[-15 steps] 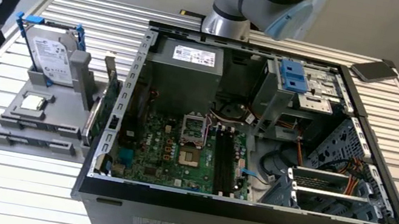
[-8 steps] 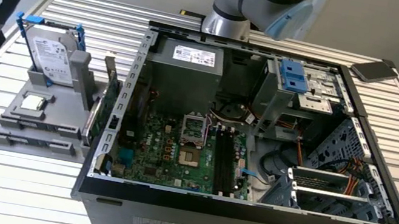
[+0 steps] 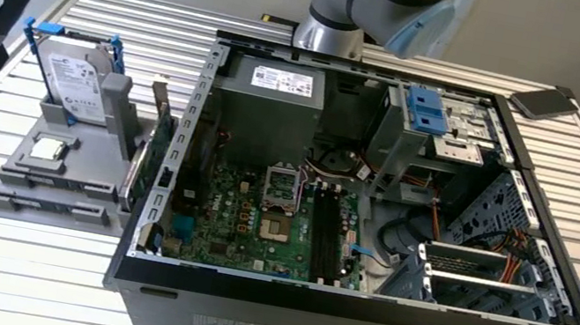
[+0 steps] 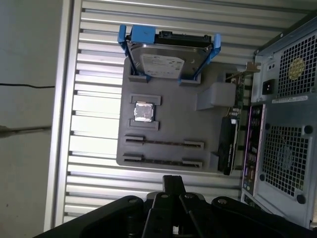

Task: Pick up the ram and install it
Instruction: 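Pick up the ram and move it above insertion slot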

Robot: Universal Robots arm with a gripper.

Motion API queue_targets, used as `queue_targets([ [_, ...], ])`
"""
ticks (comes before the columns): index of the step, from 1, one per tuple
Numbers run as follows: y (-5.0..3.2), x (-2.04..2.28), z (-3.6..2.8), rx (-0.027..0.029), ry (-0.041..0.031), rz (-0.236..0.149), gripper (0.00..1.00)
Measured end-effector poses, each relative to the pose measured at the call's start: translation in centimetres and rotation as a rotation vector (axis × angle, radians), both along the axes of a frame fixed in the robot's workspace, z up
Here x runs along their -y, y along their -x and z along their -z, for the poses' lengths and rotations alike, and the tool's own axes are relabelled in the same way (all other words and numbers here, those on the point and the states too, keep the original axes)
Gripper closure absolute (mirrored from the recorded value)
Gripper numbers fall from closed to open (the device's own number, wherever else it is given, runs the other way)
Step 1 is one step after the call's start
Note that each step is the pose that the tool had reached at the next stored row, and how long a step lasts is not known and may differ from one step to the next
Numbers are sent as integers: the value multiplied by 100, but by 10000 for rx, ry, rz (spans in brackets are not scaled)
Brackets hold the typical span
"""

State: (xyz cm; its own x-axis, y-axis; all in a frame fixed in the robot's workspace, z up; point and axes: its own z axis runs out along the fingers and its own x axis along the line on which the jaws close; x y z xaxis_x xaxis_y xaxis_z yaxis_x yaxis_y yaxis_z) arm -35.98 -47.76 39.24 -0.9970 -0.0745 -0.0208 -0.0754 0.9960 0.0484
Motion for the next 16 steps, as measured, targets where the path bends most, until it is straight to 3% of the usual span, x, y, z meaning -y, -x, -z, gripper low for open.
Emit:
queue_targets([
  [11,0,0,0,27,-29,19,100],
  [16,0,0,0,28,-28,519,100],
])
